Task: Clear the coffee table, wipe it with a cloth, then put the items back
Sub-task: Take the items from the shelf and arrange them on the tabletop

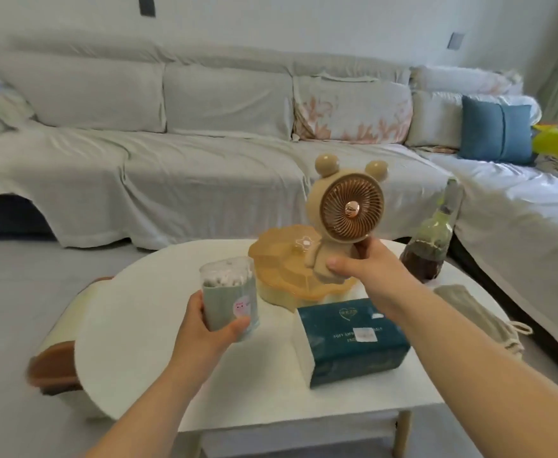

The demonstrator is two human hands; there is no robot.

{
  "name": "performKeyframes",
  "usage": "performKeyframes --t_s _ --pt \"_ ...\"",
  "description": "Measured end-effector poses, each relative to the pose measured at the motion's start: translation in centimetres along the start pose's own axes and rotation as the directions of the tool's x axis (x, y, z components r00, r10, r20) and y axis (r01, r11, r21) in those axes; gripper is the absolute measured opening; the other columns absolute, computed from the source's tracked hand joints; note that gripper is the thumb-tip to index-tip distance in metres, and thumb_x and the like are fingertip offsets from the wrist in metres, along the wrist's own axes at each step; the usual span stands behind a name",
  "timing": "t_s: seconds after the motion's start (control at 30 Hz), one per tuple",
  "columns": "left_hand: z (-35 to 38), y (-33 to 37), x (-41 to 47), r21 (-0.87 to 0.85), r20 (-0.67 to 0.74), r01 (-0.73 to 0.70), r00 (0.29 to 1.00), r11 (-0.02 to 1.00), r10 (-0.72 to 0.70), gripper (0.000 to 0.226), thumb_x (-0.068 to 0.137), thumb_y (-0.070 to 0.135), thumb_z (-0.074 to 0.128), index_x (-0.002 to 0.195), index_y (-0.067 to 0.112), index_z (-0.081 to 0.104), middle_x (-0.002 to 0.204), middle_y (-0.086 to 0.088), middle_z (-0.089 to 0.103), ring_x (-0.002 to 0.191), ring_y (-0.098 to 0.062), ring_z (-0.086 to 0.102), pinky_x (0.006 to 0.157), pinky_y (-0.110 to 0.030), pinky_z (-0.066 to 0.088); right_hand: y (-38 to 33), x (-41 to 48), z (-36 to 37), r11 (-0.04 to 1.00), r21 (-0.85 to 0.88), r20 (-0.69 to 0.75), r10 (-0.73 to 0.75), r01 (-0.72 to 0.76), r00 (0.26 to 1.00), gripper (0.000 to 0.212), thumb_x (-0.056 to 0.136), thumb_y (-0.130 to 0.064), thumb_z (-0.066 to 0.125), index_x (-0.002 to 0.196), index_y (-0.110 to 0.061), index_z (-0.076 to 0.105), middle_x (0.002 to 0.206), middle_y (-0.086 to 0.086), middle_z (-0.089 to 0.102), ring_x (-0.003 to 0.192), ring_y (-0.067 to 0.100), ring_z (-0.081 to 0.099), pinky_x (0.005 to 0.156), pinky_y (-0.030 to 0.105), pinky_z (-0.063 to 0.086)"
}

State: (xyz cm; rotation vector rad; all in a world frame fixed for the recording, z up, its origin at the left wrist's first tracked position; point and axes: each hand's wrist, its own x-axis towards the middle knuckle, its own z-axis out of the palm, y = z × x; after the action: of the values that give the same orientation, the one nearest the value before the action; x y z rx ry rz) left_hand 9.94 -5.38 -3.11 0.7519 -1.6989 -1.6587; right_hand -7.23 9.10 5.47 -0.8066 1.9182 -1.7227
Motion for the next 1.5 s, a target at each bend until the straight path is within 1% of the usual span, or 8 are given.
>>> performKeyframes --t_s 0.2,0.3,0.47,0.7,0.9,1.1,1.33,1.5 --pt "-6.9 -2.5 1.4 0.225 -0.281 0.034 0.959 0.974 0.031 0.057 0.066 0.012 0.076 0.108 0.02 0.038 0.098 0.005 0.049 0.087 -0.016 0.048 0.062 -0.024 0.041 1.5 4.0 8.7 0.999 -0.031 0.136 0.037 -0.033 0.99 0.039 0.073 0.001 0.064 0.108 -0.008 0.052 0.095 -0.001 0.063 0.084 0.002 0.059 0.067 0.014 0.046" --pt "-9.5 -3.4 2.5 0.333 -0.385 0.068 0.92 0.94 0.07 0.062 0.065 0.014 0.078 0.115 0.009 0.041 0.114 -0.01 0.049 0.099 -0.028 0.049 0.077 -0.039 0.045 2.6 5.5 12.3 0.999 -0.035 0.28 0.042 -0.033 0.959 0.032 0.067 0.001 0.06 0.098 0.006 0.052 0.095 0.02 0.066 0.079 0.02 0.058 0.074 0.029 0.047" --pt "-11.7 -4.8 3.8 0.3 -0.492 0.117 0.869 0.947 0.048 0.068 0.066 0.014 0.078 0.119 0.007 0.036 0.124 -0.014 0.047 0.104 -0.025 0.047 0.078 -0.035 0.04 5.2 7.2 18.2 0.998 -0.014 0.321 0.065 -0.064 0.945 0.046 0.067 0.008 0.056 0.111 0.008 0.044 0.074 0.0 0.064 0.065 0.01 0.054 0.052 0.01 0.046" --pt "-12.3 -6.2 4.3 0.297 -0.57 0.14 0.82 0.945 0.058 0.067 0.066 0.016 0.077 0.119 0.009 0.037 0.123 -0.014 0.046 0.097 -0.019 0.044 0.077 -0.032 0.038 6.9 10.1 25.3 0.991 -0.029 0.323 0.131 -0.128 0.937 0.048 0.071 0.01 0.057 0.116 0.006 0.041 0.098 0.014 0.066 0.081 0.017 0.054 0.063 0.023 0.046" --pt "-12.5 -6.9 5.2 0.354 -0.587 0.211 0.809 0.911 0.041 0.08 0.067 0.023 0.076 0.132 0.013 0.029 0.127 -0.014 0.052 0.114 -0.033 0.049 0.078 -0.033 0.037 8.2 12.3 28.5 0.995 -0.08 0.363 0.09 -0.065 0.928 0.051 0.073 0.008 0.062 0.118 0.001 0.04 0.12 0.015 0.053 0.09 0.012 0.047 0.049 0.0 0.04" --pt "-12.6 -7.1 5.5 0.381 -0.591 0.244 0.806 0.892 0.032 0.075 0.065 0.025 0.076 0.127 0.013 0.035 0.121 -0.013 0.056 0.109 -0.033 0.051 0.074 -0.032 0.038 8.8 14.0 29.8 0.992 -0.124 0.456 0.058 -0.001 0.888 0.062 0.071 0.0 0.068 0.125 -0.006 0.037 0.129 0.01 0.05 0.102 0.01 0.045 0.083 0.018 0.037" --pt "-12.6 -7.2 5.5 0.427 -0.581 0.24 0.812 0.872 0.061 0.066 0.064 0.024 0.077 0.118 0.012 0.042 0.116 -0.013 0.058 0.105 -0.032 0.052 0.073 -0.03 0.037 8.2 15.0 29.1 0.981 -0.176 0.598 0.041 0.081 0.8 0.059 0.069 0.007 0.069 0.121 -0.005 0.045 0.108 0.005 0.055 0.095 0.011 0.053 0.077 0.014 0.046" --pt "-12.6 -7.3 5.5 0.429 -0.582 0.222 0.809 0.875 0.081 0.068 0.063 0.024 0.077 0.12 0.013 0.041 0.117 -0.011 0.058 0.106 -0.031 0.052 0.074 -0.03 0.038 7.9 16.0 28.6 0.955 -0.29 0.628 0.134 0.07 0.766 0.063 0.07 0.0 0.071 0.126 -0.007 0.043 0.113 0.005 0.05 0.103 0.016 0.048 0.095 0.031 0.042"
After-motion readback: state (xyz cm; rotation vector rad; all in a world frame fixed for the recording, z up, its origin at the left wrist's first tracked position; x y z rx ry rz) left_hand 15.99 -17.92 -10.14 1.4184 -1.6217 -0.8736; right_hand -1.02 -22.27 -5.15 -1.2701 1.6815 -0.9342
